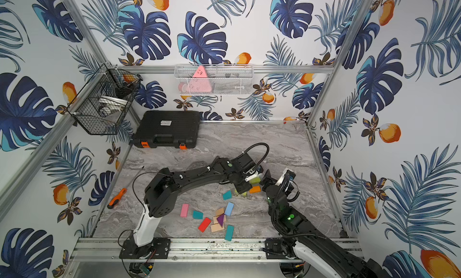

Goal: Assemble a piece of candy with building blocks
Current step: Assemble the building blocks at the center of the board.

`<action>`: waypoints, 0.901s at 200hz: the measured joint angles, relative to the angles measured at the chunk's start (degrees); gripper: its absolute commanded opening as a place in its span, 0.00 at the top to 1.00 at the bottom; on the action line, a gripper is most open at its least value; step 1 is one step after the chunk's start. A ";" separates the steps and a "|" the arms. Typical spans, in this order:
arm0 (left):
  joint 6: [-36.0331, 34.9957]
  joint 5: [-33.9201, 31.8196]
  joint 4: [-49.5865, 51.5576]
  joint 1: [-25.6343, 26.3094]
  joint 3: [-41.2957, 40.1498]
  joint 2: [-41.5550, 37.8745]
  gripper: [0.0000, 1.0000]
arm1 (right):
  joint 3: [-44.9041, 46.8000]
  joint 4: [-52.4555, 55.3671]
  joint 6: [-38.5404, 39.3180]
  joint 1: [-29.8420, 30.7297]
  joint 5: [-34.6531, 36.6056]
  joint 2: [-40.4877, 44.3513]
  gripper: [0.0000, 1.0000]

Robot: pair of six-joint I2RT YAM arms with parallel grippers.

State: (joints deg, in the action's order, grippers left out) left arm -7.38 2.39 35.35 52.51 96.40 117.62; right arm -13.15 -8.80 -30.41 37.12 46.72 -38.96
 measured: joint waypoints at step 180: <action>17.35 -1.86 -7.80 -1.01 -20.87 -13.16 0.36 | -28.79 41.81 0.11 -7.61 -30.23 -22.64 0.24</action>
State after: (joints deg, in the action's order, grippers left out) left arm 9.98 0.54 27.55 51.51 75.53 104.47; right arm -41.93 33.01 -30.30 29.52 16.49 -61.60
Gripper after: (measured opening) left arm 0.636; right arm 0.763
